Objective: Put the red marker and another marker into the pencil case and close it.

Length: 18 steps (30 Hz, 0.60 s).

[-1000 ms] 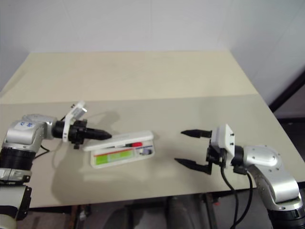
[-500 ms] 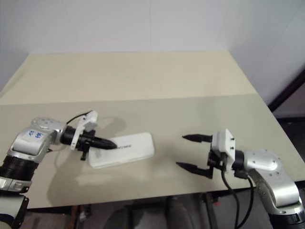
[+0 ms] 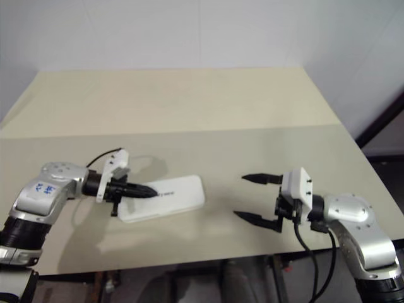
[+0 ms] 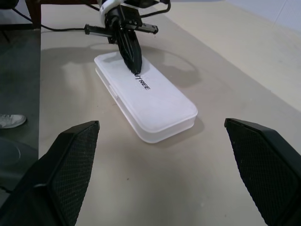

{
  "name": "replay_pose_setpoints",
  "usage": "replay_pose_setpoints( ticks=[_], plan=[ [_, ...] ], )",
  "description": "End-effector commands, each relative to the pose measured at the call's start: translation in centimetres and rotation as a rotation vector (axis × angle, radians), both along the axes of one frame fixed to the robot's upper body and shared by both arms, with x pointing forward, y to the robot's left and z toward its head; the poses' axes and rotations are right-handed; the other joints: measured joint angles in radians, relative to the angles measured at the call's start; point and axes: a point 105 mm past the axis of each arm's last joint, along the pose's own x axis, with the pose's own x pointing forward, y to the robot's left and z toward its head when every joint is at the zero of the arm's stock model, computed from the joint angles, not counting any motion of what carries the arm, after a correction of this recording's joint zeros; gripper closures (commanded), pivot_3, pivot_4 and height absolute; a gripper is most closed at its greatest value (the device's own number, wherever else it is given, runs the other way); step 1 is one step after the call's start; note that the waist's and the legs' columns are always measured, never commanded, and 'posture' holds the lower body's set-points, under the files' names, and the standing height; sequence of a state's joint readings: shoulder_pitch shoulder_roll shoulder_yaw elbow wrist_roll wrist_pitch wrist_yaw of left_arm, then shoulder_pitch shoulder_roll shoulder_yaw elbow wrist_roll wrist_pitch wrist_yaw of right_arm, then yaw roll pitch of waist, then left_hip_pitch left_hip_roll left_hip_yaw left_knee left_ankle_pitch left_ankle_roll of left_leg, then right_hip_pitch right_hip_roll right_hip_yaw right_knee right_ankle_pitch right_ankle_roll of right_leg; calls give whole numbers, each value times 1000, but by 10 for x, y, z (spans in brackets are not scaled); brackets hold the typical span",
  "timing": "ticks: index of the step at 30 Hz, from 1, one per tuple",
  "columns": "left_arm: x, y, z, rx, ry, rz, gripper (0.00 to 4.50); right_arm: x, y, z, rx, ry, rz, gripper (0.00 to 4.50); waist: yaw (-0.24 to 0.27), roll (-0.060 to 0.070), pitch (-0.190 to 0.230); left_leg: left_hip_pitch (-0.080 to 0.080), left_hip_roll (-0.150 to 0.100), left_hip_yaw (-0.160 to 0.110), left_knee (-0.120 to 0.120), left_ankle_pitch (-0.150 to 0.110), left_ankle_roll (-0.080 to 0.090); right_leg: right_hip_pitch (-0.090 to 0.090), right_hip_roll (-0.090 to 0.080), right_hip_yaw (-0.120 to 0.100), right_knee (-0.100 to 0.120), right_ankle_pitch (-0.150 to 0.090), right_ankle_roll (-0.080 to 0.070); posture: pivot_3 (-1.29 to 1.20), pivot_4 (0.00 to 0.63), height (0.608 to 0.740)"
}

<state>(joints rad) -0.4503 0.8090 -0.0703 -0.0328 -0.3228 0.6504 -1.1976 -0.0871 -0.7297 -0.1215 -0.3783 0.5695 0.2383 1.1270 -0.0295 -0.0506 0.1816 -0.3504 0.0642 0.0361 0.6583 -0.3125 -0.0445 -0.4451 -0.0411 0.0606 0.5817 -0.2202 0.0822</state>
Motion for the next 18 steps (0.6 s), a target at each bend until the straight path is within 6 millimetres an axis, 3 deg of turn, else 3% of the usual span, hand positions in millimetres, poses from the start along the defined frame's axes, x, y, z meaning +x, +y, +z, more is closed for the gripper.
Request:
replay_pose_setpoints(
  ticks=[1,4,7,18],
  plan=[
    [-1,1,21,-57,-98,27,4486,4,1,5,2,-31,9,0,0,0,0,0,0,0,0,0,0,0,0,0,0,0,0,0,150,740],
    [-6,-1,41,-151,-210,30,4486,7,3,5,-1,-33,19,0,-2,0,1,0,0,0,0,0,0,-1,0,0,0,0,0,0,150,740],
    [-15,0,53,-235,-241,41,3555,11,3,5,-8,-32,32,0,-1,0,1,0,0,0,0,0,1,-1,0,0,0,0,0,0,150,740],
    [-59,18,52,-255,-204,-41,32,34,2,9,-33,-54,88,0,-7,1,1,4,0,0,0,0,1,-1,0,0,0,0,0,0,150,740]
  ],
)
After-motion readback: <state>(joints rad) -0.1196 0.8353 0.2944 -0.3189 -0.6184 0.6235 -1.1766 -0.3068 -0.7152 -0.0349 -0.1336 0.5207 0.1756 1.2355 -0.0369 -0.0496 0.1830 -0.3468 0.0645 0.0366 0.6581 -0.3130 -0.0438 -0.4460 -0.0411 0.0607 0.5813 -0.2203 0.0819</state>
